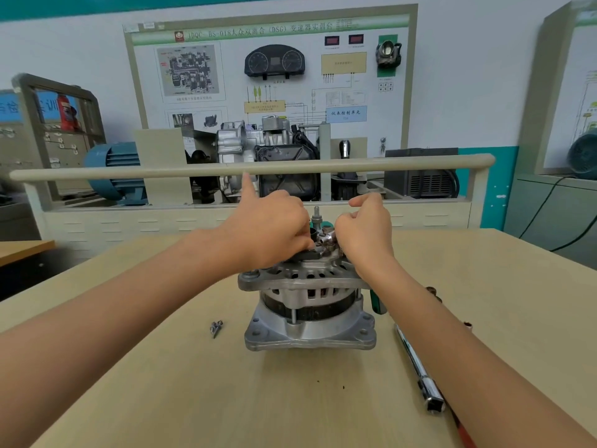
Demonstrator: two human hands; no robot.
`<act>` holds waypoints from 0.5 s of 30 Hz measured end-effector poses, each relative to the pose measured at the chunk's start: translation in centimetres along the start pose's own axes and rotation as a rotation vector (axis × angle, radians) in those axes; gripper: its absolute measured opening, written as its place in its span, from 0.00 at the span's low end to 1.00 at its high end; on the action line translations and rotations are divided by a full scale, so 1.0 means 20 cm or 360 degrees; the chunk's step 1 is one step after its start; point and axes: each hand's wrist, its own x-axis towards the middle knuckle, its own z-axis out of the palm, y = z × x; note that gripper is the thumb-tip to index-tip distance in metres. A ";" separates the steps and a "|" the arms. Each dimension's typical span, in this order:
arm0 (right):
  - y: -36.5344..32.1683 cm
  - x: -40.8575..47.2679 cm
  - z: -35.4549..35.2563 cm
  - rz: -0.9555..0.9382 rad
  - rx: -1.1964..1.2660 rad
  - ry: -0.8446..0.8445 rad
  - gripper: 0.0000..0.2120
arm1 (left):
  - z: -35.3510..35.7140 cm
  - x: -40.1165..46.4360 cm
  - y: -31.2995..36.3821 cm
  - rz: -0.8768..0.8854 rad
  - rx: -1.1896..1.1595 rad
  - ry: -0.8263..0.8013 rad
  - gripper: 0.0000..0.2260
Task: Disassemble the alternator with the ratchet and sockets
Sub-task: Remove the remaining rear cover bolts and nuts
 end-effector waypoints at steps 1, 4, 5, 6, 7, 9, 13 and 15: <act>0.00 0.00 0.00 -0.0008 -0.0009 0.0006 0.13 | 0.00 0.00 0.01 -0.0010 0.0060 -0.0007 0.15; -0.01 -0.01 0.00 -0.0003 -0.0014 0.0011 0.13 | -0.01 0.01 0.02 -0.0150 -0.0090 -0.0090 0.16; -0.01 -0.01 0.00 0.0000 -0.0017 0.0009 0.13 | -0.01 0.02 0.03 -0.0203 -0.0135 -0.0099 0.16; -0.01 0.00 0.00 0.0001 -0.0021 0.0006 0.13 | -0.01 0.03 0.04 -0.0250 -0.0139 -0.0099 0.16; -0.02 0.00 0.00 0.0003 -0.0023 0.0002 0.13 | -0.01 0.03 0.06 -0.0284 -0.0101 -0.0093 0.17; -0.02 0.00 0.00 0.0002 -0.0021 -0.0002 0.14 | -0.02 0.05 0.09 -0.0289 0.0008 -0.0102 0.19; -0.01 -0.01 0.00 0.0020 0.0005 -0.0003 0.13 | -0.08 0.06 0.02 -0.0071 0.0005 -0.0311 0.13; -0.01 -0.01 0.00 0.0025 0.0007 0.0000 0.13 | -0.10 0.06 -0.02 0.0070 -0.0024 -0.0396 0.09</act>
